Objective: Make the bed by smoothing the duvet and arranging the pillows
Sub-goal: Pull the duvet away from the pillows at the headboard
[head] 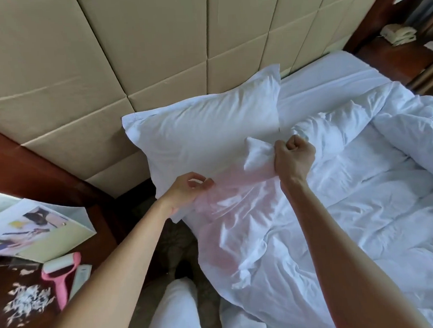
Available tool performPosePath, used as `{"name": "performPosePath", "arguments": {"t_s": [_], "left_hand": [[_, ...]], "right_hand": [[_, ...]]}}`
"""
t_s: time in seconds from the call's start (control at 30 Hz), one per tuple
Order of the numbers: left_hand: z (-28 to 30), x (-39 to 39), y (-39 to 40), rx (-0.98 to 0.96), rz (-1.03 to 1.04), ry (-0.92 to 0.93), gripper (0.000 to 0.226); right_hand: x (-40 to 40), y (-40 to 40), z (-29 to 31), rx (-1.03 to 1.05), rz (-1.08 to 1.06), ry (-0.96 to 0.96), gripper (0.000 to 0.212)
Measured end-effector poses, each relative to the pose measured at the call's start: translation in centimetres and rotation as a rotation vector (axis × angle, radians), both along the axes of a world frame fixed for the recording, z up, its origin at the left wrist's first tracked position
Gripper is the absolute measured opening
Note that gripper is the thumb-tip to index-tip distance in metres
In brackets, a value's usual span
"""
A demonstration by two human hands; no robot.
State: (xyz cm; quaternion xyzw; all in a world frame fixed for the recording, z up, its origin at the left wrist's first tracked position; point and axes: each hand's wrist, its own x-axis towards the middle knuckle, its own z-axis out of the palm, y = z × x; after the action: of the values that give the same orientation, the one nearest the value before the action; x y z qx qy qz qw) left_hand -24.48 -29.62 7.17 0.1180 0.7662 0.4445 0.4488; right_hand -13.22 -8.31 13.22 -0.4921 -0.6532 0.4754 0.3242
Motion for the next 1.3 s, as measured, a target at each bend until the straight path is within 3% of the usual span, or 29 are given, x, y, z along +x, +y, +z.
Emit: {"name": "performPosePath", "arguments": {"t_s": [0.17,0.23,0.37,0.47,0.63,0.8,0.93,1.07,1.2,1.3], "left_hand": [[-8.0,-3.1,1.3,-0.082,0.095,-0.269,0.064],[-12.2,-4.5,1.2,-0.197,0.120,-0.214,0.081],[-19.2,-7.2,-0.7,-0.466,0.368,-0.056,0.116],[-22.8,-9.0,-2.1,-0.478,0.484,-0.174,0.128],[-25.0,-9.3,-1.9,-0.126,0.515,-0.181,0.091],[-22.4,-5.6,1.1,-0.072,0.532,-0.158,0.100],[-19.2,-1.4,4.4,0.023,0.250,-0.234,0.051],[-19.0,-2.0,2.8,-0.208,-0.067,-0.372,0.033],[-15.8,-4.4,1.1,-0.437,-0.141,-0.124,0.020],[-10.3,-6.5,1.9,-0.115,0.014,0.007,0.024]], "right_hand": [[-0.5,0.2,-6.3,0.059,0.151,-0.397,0.037],[0.1,-0.3,-9.5,0.014,0.163,-0.506,0.035],[2.0,-1.5,-15.7,-0.112,0.030,-0.532,0.042],[2.7,-3.0,-19.3,-0.051,0.031,-0.515,0.046],[1.9,-5.8,-21.4,-0.076,0.014,-0.294,0.049],[-0.8,-7.4,-16.6,-0.085,-0.018,-0.003,0.048],[-3.5,-6.4,-10.5,0.025,0.029,0.180,0.050],[-3.7,-5.4,-7.4,0.043,0.137,0.088,0.049],[-3.0,-5.3,-7.9,-0.017,0.209,-0.120,0.047],[-3.2,-5.6,-7.8,-0.068,0.192,-0.132,0.044]]}}
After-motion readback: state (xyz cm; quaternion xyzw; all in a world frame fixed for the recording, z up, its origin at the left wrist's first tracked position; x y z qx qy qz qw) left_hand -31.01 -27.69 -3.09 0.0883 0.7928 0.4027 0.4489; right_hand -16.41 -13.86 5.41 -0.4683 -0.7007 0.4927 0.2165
